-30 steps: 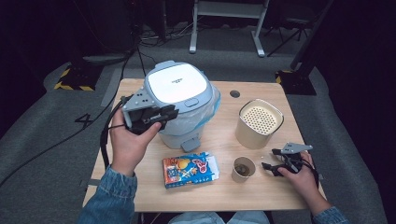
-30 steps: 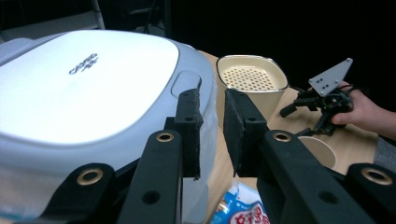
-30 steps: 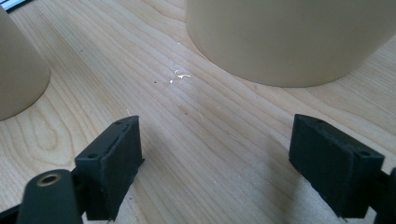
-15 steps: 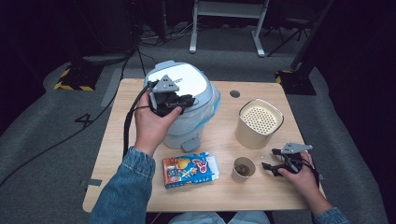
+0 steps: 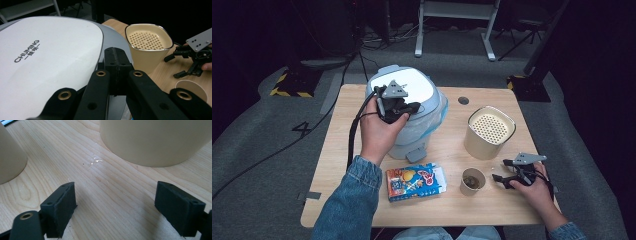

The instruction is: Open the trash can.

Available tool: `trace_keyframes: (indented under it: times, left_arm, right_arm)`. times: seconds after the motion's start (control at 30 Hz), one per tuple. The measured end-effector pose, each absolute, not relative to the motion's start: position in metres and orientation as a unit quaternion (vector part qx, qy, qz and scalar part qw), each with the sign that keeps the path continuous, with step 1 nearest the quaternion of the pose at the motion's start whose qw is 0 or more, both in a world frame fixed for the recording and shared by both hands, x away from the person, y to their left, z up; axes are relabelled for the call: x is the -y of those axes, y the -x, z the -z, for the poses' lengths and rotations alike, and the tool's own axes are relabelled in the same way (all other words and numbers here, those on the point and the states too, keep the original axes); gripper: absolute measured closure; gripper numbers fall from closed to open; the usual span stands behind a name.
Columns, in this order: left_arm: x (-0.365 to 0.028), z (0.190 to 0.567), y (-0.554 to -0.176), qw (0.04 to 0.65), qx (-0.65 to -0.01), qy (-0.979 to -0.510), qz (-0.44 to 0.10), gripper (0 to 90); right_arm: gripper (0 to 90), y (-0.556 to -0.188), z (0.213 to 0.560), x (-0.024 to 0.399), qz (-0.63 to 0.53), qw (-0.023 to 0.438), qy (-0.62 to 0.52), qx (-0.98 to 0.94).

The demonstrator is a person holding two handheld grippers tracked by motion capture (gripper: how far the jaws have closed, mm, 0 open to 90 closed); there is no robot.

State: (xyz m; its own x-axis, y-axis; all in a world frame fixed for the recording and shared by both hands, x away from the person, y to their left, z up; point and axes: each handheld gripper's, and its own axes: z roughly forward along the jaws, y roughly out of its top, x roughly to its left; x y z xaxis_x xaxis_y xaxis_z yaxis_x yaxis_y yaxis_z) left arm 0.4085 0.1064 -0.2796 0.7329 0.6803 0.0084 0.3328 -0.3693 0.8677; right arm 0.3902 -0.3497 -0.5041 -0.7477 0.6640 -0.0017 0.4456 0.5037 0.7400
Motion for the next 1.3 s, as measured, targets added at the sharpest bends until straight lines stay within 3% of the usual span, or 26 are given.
trace_keyframes:
  times: [0.33, 0.43, 0.47, 0.53, 0.63, 0.9, 1.1, 1.3]
  left_arm:
    - [-0.101, 0.283, -0.407, 0.464, -0.304, -0.808, -0.198, 90.0]
    - [-0.101, 0.284, -0.408, 0.478, -0.299, -0.807, -0.176, 90.0]
    - [-0.101, 0.285, -0.407, 0.485, -0.302, -0.803, -0.169, 87.6]
    - [-0.103, 0.285, -0.405, 0.501, -0.312, -0.791, -0.163, 72.0]
    - [-0.109, 0.281, -0.396, 0.492, -0.303, -0.795, -0.185, 63.4]
    - [-0.135, 0.284, -0.366, 0.504, -0.286, -0.794, -0.186, 49.8]
    - [-0.157, 0.296, -0.345, 0.504, -0.274, -0.799, -0.18, 44.6]
    - [-0.176, 0.313, -0.33, 0.488, -0.277, -0.807, -0.187, 40.7]
  right_arm:
    - [17.4, -0.39, 0.504, 0.35, -0.378, 0.144, -0.325, -0.855]
    - [17.4, -0.39, 0.504, 0.35, -0.378, 0.144, -0.325, -0.855]
    - [17.4, -0.39, 0.504, 0.35, -0.378, 0.144, -0.325, -0.855]
    - [17.4, -0.39, 0.504, 0.35, -0.378, 0.144, -0.325, -0.855]
    - [17.4, -0.39, 0.504, 0.35, -0.378, 0.144, -0.325, -0.855]
    - [17.4, -0.391, 0.504, 0.349, -0.378, 0.145, -0.326, -0.854]
    - [28.9, -0.386, 0.501, 0.347, -0.376, 0.144, -0.325, -0.856]
    - [31.4, -0.377, 0.486, 0.347, -0.389, 0.139, -0.319, -0.853]
